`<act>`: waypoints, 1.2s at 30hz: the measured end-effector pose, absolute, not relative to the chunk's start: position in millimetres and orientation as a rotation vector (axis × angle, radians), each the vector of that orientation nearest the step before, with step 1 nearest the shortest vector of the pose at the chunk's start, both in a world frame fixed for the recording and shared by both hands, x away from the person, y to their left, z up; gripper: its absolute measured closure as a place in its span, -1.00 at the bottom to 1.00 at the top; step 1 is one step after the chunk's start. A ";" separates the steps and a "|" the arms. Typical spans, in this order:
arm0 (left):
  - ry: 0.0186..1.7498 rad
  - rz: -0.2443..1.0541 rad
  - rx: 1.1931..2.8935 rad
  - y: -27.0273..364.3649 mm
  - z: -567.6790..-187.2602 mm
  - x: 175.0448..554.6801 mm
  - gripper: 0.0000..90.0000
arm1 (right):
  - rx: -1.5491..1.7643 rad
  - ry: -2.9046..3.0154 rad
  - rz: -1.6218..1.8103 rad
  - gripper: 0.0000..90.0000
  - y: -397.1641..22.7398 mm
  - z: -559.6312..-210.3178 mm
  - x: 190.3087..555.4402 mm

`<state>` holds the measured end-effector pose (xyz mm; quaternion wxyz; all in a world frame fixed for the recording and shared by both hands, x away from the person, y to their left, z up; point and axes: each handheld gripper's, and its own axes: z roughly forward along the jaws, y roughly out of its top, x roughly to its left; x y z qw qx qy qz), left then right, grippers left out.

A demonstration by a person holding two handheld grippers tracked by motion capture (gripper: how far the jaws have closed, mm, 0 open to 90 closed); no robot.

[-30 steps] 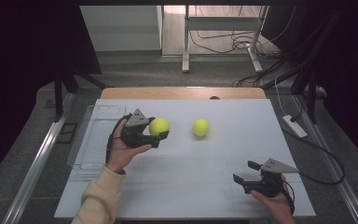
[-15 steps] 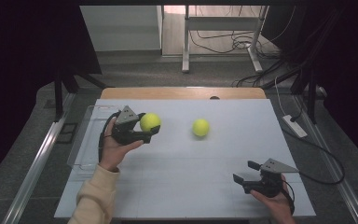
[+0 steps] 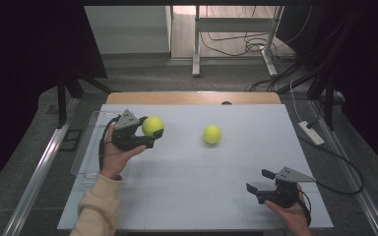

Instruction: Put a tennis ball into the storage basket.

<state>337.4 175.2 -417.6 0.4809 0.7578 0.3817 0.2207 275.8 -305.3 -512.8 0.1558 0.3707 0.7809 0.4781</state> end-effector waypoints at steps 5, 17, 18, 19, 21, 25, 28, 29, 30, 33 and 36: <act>0.947 0.546 1.831 180.9 -417.2 337.7 -0.41 | 1.057 2.237 1.367 -0.68 -305.3 -512.8 275.9; 0.984 0.579 1.810 192.5 -416.0 338.0 -0.41 | 1.060 2.231 1.368 -0.68 -305.8 -512.7 275.9; 0.988 0.579 1.805 194.2 -416.1 338.3 -0.41 | 1.060 2.231 1.368 -0.68 -305.8 -512.7 275.9; 0.995 0.581 1.802 195.5 -416.3 338.5 -0.41 | 1.059 2.232 1.368 -0.68 -305.7 -512.8 276.0; 0.998 0.583 1.800 197.3 -416.5 338.7 -0.41 | 1.059 2.232 1.368 -0.68 -305.6 -512.9 276.0; 1.006 0.589 1.798 199.8 -416.7 339.0 -0.41 | 1.059 2.234 1.367 -0.68 -305.2 -512.7 275.9; 1.020 0.602 1.797 203.5 -417.6 339.8 -0.41 | 1.057 2.231 1.368 -0.68 -305.3 -512.8 276.2; 1.023 0.603 1.795 204.7 -418.0 340.3 -0.41 | 1.057 2.231 1.368 -0.68 -305.4 -512.8 276.2; 1.026 0.605 1.793 206.2 -418.7 340.8 -0.41 | 1.057 2.231 1.367 -0.68 -305.5 -512.8 276.3; 1.040 0.606 1.791 209.6 -420.0 341.9 -0.41 | 1.060 2.234 1.366 -0.68 -305.3 -513.0 276.1; 1.047 0.611 1.789 212.1 -420.8 342.4 -0.41 | 1.058 2.234 1.366 -0.68 -305.2 -512.9 276.0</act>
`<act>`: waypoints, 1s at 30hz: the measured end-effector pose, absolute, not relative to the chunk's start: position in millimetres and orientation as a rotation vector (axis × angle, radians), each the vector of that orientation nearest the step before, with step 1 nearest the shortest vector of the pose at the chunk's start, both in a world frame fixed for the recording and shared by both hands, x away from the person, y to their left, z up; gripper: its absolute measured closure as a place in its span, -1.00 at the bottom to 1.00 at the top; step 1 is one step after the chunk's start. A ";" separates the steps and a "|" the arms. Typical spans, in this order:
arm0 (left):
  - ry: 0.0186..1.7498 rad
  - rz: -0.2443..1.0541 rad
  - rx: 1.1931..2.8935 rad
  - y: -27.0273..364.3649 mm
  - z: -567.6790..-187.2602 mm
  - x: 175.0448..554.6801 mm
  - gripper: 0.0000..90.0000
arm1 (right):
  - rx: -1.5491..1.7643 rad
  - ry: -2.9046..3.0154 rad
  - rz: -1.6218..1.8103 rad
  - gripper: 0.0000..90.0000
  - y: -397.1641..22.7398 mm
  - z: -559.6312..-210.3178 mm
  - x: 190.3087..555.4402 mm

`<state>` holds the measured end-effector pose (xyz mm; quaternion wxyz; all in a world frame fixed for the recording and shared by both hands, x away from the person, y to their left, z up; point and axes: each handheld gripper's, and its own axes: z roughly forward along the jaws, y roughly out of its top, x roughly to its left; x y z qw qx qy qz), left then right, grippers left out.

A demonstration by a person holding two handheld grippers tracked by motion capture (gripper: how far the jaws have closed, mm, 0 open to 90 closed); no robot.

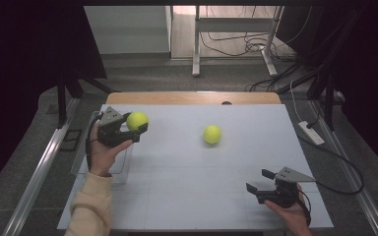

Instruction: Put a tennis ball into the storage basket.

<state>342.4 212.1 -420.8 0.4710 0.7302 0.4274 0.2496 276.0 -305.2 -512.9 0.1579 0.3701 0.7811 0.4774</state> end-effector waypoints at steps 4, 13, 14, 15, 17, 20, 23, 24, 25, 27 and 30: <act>1.056 0.636 1.788 213.6 -420.3 341.6 -0.41 | 1.061 2.234 1.364 -0.68 -305.3 -513.1 276.1; 1.106 0.628 1.757 224.5 -420.0 343.5 -0.41 | 1.051 2.237 1.381 -0.68 -305.0 -513.2 277.1; 1.114 0.629 1.759 226.2 -419.8 344.9 -0.41 | 1.050 2.235 1.383 -0.68 -305.3 -513.1 277.1; 1.114 0.629 1.759 226.2 -419.8 344.9 -0.41 | 1.050 2.235 1.383 -0.68 -305.3 -513.1 277.1; 1.130 0.645 1.760 228.3 -417.9 346.9 -0.41 | 1.053 2.236 1.387 -0.68 -305.9 -513.1 277.3; 1.154 0.661 1.763 232.3 -415.0 350.4 -0.41 | 1.046 2.235 1.392 -0.68 -305.9 -512.0 276.8; 1.165 0.671 1.760 236.1 -413.5 352.0 -0.41 | 1.048 2.233 1.395 -0.68 -306.2 -511.9 277.2; 1.170 0.668 1.753 237.6 -413.6 352.4 -0.41 | 1.047 2.233 1.394 -0.68 -306.2 -512.0 277.3; 1.175 0.656 1.743 239.6 -413.9 353.2 -0.41 | 1.048 2.234 1.395 -0.68 -306.2 -512.1 277.3; 1.193 0.645 1.738 242.7 -414.6 355.7 -0.41 | 1.050 2.235 1.395 -0.68 -306.1 -512.1 277.1; 1.210 0.656 1.743 244.7 -414.2 358.1 -0.41 | 1.050 2.233 1.397 -0.68 -305.9 -511.9 276.8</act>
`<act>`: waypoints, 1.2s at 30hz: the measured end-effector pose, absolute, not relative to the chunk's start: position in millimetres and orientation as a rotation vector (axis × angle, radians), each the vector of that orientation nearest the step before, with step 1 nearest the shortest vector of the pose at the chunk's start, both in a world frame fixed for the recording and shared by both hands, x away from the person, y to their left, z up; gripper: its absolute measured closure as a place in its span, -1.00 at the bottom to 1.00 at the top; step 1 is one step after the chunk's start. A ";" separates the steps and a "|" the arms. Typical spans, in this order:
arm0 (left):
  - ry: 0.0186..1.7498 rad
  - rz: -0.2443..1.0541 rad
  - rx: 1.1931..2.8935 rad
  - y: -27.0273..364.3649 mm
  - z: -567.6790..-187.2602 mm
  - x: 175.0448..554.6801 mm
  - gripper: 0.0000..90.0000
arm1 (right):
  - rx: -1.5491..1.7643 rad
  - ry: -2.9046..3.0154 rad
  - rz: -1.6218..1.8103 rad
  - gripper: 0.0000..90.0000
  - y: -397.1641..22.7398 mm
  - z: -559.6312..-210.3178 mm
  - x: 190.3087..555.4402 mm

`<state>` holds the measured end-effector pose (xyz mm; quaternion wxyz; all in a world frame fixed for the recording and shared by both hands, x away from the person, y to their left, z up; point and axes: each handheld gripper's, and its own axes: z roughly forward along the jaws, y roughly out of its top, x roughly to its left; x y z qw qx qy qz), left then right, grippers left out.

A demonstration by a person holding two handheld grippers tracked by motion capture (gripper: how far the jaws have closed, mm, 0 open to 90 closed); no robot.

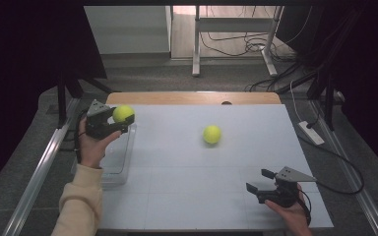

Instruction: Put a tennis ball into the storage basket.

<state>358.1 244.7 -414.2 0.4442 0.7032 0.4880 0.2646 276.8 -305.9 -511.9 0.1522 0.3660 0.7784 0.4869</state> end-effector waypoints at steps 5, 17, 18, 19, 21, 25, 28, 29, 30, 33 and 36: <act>1.224 0.664 1.741 249.1 -411.5 361.3 -0.41 | 1.054 2.232 1.390 -0.68 -306.0 -512.3 277.4; 1.280 0.680 1.728 260.4 -412.1 369.0 -0.41 | 1.061 2.232 1.388 -0.68 -306.4 -512.6 277.4; 1.284 0.678 1.726 261.9 -412.4 369.7 -0.41 | 1.062 2.233 1.386 -0.68 -306.3 -512.7 277.4; 1.289 0.676 1.722 263.3 -412.6 370.5 -0.41 | 1.063 2.233 1.383 -0.67 -306.3 -512.7 277.4; 1.301 0.681 1.720 265.9 -413.1 372.0 -0.41 | 1.065 2.233 1.386 -0.67 -306.3 -513.1 277.6; 1.327 0.689 1.716 271.2 -414.9 375.1 -0.41 | 1.067 2.231 1.386 -0.67 -306.6 -513.4 278.1; 1.341 0.692 1.715 273.7 -416.2 376.9 -0.41 | 1.070 2.230 1.383 -0.67 -306.7 -513.4 278.1; 1.345 0.694 1.712 274.6 -416.7 377.4 -0.41 | 1.071 2.230 1.382 -0.67 -306.7 -513.5 278.1; 1.349 0.693 1.712 275.5 -417.1 378.0 -0.41 | 1.072 2.231 1.383 -0.67 -306.7 -513.5 278.1; 1.361 0.694 1.713 277.7 -418.1 379.6 -0.41 | 1.069 2.232 1.381 -0.67 -306.6 -513.7 278.3; 1.376 0.697 1.717 280.5 -419.4 382.2 -0.41 | 1.070 2.231 1.382 -0.67 -306.7 -513.6 278.3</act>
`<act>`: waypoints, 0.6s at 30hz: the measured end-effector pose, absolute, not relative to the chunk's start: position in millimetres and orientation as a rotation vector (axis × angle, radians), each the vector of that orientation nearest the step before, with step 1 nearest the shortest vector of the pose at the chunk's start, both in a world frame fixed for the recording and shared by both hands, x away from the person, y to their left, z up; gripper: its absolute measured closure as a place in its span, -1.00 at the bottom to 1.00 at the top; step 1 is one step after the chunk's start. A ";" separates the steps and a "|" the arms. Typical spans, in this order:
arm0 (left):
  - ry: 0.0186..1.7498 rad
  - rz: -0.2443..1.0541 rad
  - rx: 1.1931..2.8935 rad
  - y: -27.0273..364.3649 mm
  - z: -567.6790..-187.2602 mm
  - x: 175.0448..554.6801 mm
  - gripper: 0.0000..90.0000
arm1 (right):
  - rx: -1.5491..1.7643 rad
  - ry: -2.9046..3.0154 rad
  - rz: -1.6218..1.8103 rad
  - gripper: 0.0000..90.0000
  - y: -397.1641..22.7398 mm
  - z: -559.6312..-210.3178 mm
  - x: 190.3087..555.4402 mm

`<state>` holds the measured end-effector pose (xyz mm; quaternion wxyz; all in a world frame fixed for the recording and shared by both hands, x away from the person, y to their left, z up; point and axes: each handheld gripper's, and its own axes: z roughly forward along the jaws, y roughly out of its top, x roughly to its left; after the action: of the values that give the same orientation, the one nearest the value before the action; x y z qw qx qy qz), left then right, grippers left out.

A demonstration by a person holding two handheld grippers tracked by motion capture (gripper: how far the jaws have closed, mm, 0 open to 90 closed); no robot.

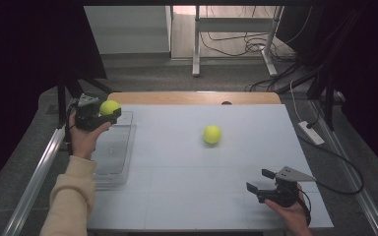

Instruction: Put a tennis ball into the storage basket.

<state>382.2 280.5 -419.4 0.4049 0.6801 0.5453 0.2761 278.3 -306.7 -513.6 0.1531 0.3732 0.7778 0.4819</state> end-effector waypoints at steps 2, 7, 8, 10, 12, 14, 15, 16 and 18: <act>1.391 0.695 1.718 283.0 -420.6 384.3 -0.41 | 1.071 2.231 1.380 -0.67 -306.8 -513.4 278.0; 1.420 0.700 1.726 288.3 -423.6 388.4 -0.41 | 1.069 2.231 1.381 -0.67 -306.6 -513.5 278.1; 1.427 0.700 1.729 289.3 -424.3 389.4 -0.41 | 1.069 2.232 1.381 -0.67 -306.6 -513.5 278.1; 1.435 0.700 1.736 290.7 -425.3 391.2 -0.41 | 1.068 2.231 1.381 -0.67 -306.6 -513.5 278.2; 1.445 0.703 1.742 291.7 -426.4 393.2 -0.41 | 1.069 2.231 1.380 -0.67 -306.5 -513.6 278.3; 1.449 0.700 1.747 292.3 -426.8 394.0 -0.41 | 1.069 2.232 1.380 -0.67 -306.5 -513.6 278.2; 1.453 0.703 1.753 293.2 -427.4 394.9 -0.41 | 1.069 2.232 1.380 -0.67 -306.5 -513.6 278.2; 1.460 0.700 1.753 294.1 -428.0 395.4 -0.41 | 1.069 2.231 1.380 -0.67 -306.5 -513.6 278.2; 1.468 0.698 1.753 295.4 -428.6 395.9 -0.41 | 1.069 2.231 1.380 -0.67 -306.6 -513.6 278.2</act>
<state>395.9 295.4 -428.6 0.3668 0.6821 0.5713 0.2716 278.2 -306.6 -513.6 0.1537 0.3728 0.7783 0.4812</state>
